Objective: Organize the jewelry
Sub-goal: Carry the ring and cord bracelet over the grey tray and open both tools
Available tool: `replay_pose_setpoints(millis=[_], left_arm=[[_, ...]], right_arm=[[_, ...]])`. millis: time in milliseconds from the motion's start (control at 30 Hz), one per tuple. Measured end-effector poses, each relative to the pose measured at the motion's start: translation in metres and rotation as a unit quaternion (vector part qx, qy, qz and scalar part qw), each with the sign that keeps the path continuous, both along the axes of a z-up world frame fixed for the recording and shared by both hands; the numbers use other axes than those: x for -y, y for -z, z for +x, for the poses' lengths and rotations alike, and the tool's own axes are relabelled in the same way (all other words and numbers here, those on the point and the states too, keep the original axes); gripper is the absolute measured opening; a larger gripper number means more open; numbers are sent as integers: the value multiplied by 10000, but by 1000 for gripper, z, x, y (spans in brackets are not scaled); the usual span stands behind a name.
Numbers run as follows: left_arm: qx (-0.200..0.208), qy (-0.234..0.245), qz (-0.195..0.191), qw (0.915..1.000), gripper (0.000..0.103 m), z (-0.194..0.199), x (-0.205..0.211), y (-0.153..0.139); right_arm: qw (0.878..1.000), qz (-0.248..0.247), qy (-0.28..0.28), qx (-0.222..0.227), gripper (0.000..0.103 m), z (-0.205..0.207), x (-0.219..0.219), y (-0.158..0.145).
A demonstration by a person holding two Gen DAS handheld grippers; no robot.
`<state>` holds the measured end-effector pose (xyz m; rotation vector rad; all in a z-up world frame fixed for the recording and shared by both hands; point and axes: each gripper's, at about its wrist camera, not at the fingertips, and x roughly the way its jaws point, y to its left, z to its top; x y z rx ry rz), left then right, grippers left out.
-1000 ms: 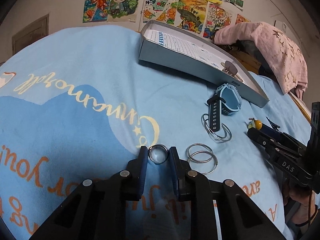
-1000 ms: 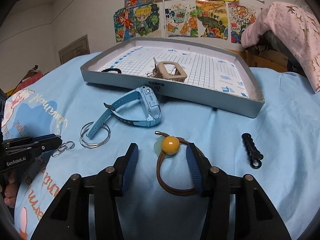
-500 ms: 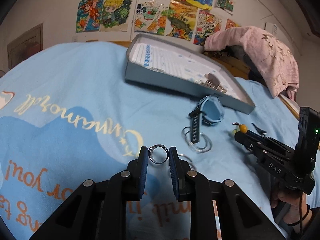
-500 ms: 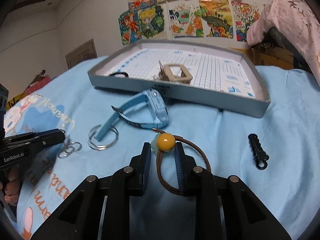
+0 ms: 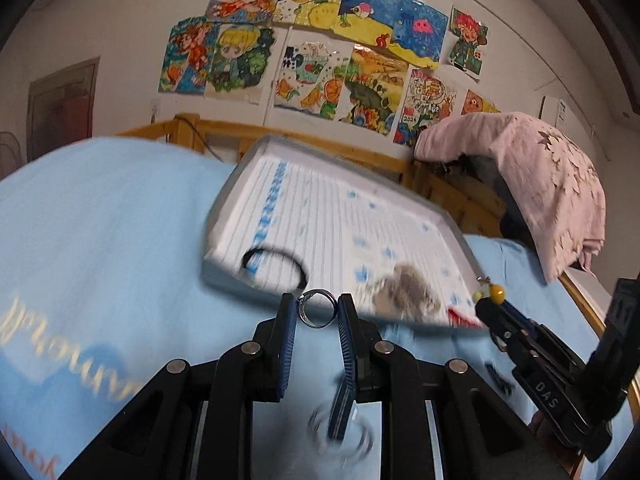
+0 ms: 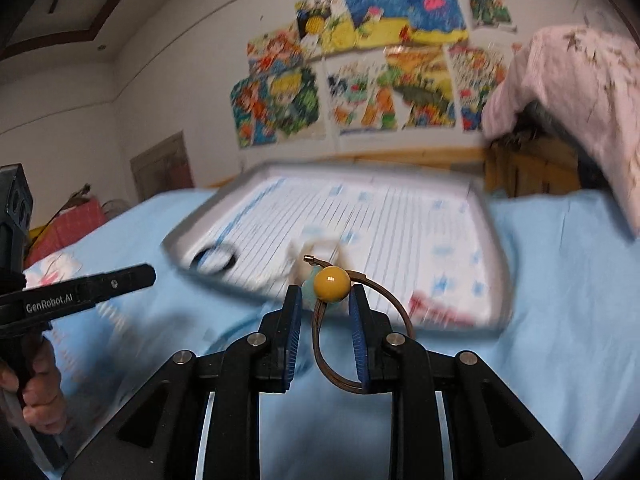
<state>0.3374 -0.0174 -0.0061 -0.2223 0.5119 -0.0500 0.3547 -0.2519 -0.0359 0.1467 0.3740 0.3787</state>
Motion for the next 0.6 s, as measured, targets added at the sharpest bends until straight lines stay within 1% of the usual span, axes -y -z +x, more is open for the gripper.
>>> replay_pose_setpoints(millis=[100, 133, 200, 267, 300, 333, 367, 433, 600], left_arm=[[22, 114, 234, 9997, 20, 29, 13, -4], [13, 135, 292, 9995, 20, 38, 15, -4], [-76, 137, 316, 9994, 20, 54, 17, -1], [-199, 130, 313, 9992, 20, 66, 16, 4], [-269, 169, 342, 9989, 20, 72, 17, 8], [-326, 166, 453, 9983, 20, 76, 19, 11], [-351, 135, 581, 9976, 20, 79, 20, 14], [-382, 156, 585, 9974, 20, 82, 20, 18], [-361, 34, 712, 9968, 20, 81, 25, 20]], right_arm=[[9994, 143, 123, 276, 21, 13, 11, -3], [9994, 121, 115, 288, 21, 17, 12, -1], [9996, 20, 196, 219, 21, 28, 15, 6], [9996, 130, 252, 6, 21, 43, 19, 14], [9994, 135, 303, -30, 21, 46, 20, 16], [9994, 128, 321, -69, 21, 49, 20, 18], [9993, 83, 321, -186, 21, 54, 17, 23], [9990, -5, 347, -284, 21, 59, 13, 28], [9988, -43, 357, -319, 22, 60, 11, 31]])
